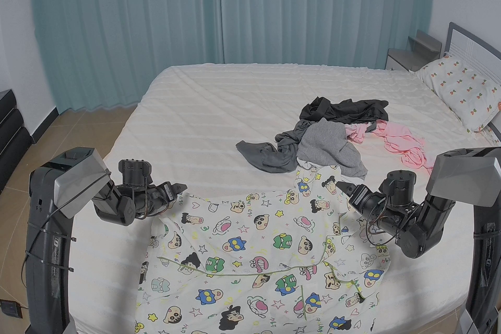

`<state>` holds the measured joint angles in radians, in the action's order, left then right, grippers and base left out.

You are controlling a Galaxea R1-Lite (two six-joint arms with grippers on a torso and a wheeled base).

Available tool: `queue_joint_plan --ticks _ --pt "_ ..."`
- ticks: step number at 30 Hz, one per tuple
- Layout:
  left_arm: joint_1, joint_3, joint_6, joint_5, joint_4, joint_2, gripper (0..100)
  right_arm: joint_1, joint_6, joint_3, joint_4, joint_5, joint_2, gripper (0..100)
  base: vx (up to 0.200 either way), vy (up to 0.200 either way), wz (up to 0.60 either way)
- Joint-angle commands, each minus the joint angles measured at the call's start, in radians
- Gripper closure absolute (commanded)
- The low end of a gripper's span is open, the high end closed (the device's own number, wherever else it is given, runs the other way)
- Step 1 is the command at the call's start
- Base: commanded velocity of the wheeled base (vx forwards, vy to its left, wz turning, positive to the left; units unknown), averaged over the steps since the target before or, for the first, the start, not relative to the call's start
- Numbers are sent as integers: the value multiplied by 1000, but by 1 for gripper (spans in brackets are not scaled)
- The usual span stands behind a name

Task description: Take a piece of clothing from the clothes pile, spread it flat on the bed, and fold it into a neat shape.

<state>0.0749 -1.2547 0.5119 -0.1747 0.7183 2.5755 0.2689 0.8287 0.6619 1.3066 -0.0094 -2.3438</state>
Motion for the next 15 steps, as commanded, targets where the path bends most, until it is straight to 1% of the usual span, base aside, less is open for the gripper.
queue_joint_plan --ticks 1,2,3,15 --pt "2 -8 0 0 0 8 0 1 0 1 0 0 -2 0 0 0 0" --pt "3 -17 2 0 -3 15 0 1 0 1 2 0 -2 0 0 0 0" --pt "5 -17 2 0 -3 21 100 1 0 1 0 0 -2 0 0 0 0" --pt "-7 -46 5 4 -3 32 100 1 0 1 0 2 -2 0 0 0 0"
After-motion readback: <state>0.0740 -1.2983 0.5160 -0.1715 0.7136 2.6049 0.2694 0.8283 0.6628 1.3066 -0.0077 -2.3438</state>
